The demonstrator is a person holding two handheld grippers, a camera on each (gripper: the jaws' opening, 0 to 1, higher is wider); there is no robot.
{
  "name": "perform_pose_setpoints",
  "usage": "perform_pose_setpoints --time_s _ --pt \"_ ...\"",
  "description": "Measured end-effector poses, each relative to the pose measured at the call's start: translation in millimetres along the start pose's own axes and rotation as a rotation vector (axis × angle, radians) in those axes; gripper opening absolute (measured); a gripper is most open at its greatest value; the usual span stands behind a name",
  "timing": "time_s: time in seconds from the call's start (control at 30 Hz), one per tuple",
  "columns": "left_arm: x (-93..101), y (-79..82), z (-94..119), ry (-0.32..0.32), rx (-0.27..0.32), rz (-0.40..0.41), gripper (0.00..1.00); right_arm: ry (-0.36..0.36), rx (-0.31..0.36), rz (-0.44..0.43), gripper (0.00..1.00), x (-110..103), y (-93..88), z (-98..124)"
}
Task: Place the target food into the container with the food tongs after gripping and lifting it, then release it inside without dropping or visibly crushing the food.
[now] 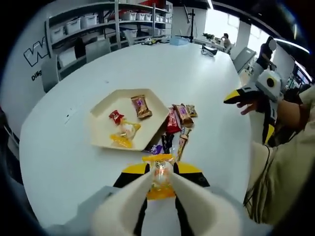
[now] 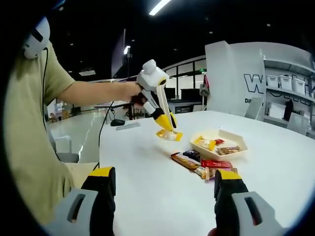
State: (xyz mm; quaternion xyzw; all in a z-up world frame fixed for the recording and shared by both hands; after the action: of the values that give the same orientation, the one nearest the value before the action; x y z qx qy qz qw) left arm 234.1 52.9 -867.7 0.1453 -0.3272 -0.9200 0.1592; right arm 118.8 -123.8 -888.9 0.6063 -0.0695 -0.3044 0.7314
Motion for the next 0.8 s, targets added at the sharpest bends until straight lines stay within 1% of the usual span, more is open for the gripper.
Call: perform_pose_setpoints --time_s 0.13,0.33,0.8 --pt "-10.0 12.7 3.8 0.009 0.014 -0.009 0.18 -0.003 0.001 0.001 0.81 1.2 1.1 1.3" --pt "-25.4 26.5 5.4 0.022 0.029 -0.014 0.18 -0.008 0.006 0.003 0.81 2.9 3.5 3.6" --pt "-54.6 40.2 1.5 0.051 0.032 -0.01 0.18 -0.019 0.006 0.001 0.81 6.6 2.5 7.4"
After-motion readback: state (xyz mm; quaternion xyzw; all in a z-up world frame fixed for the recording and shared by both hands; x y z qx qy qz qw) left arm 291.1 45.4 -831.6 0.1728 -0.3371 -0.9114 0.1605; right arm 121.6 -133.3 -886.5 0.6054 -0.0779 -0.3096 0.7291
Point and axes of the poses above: the point that each gripper's makers call its tool centre point, and the gripper's own axes: z roughly backward along the fingers, x roughly to its right, y roughly out of its top, the point moved 3 cm from there along z, roughly backward along the fingers, and after that the axes turned 15 degrees about -z, right-handed, at the moved point
